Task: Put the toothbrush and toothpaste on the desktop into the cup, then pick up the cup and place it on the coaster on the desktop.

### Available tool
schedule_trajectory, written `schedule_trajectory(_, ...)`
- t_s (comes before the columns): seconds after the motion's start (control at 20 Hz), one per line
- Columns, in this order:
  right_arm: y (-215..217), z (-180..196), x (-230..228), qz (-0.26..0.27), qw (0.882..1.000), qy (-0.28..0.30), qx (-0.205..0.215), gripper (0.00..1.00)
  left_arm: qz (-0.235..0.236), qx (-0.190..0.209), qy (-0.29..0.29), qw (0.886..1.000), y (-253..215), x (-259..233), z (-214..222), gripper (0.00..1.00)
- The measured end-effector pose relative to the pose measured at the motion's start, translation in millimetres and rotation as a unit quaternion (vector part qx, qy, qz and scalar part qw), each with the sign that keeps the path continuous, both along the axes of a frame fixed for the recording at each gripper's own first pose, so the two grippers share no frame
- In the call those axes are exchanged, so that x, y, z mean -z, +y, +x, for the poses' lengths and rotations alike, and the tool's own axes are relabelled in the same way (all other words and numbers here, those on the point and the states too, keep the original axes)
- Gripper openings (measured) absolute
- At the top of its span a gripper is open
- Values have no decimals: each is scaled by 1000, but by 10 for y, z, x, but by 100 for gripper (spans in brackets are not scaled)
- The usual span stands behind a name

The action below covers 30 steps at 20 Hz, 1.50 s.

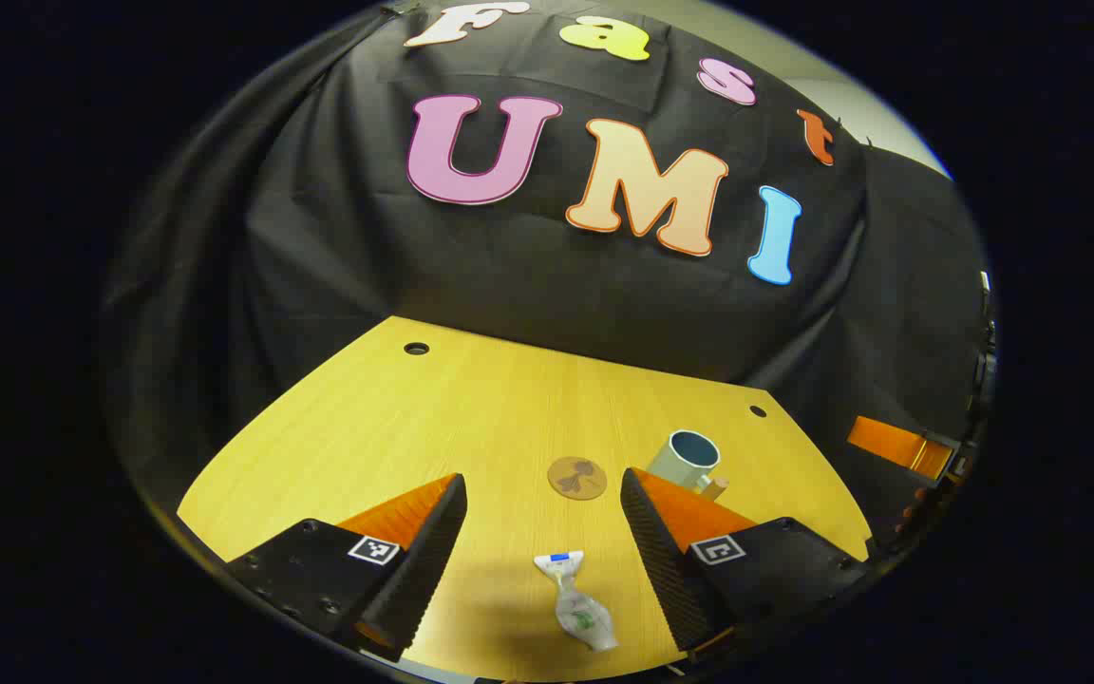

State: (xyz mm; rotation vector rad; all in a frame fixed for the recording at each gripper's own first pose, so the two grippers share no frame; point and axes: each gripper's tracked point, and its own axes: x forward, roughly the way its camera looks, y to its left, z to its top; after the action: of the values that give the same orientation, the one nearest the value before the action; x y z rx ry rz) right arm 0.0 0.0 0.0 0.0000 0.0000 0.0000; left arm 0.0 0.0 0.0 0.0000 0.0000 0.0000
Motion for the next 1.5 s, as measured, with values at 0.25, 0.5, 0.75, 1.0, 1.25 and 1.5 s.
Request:
schedule_trajectory(0.25,-109,81,21,8,1000,14,-1,99,2,11,9,1000,-176,27,109,95)
schedule_trajectory(0.5,-239,128,60,9,1000,19,14,99,18,13,21,1000,-196,49,144,95)
schedule_trajectory(0.75,-186,163,122,5,999,32,13,99,29,16,28,999,-170,40,198,95)
schedule_trajectory(1.0,-118,189,212,1,999,41,14,99,24,18,30,999,-146,69,211,95)
schedule_trajectory(1.25,-9,228,329,-4,998,63,11,94,22,13,35,999,-31,102,194,95)
schedule_trajectory(1.5,235,330,548,-16,994,106,0,94,12,4,49,999,166,223,103,95)
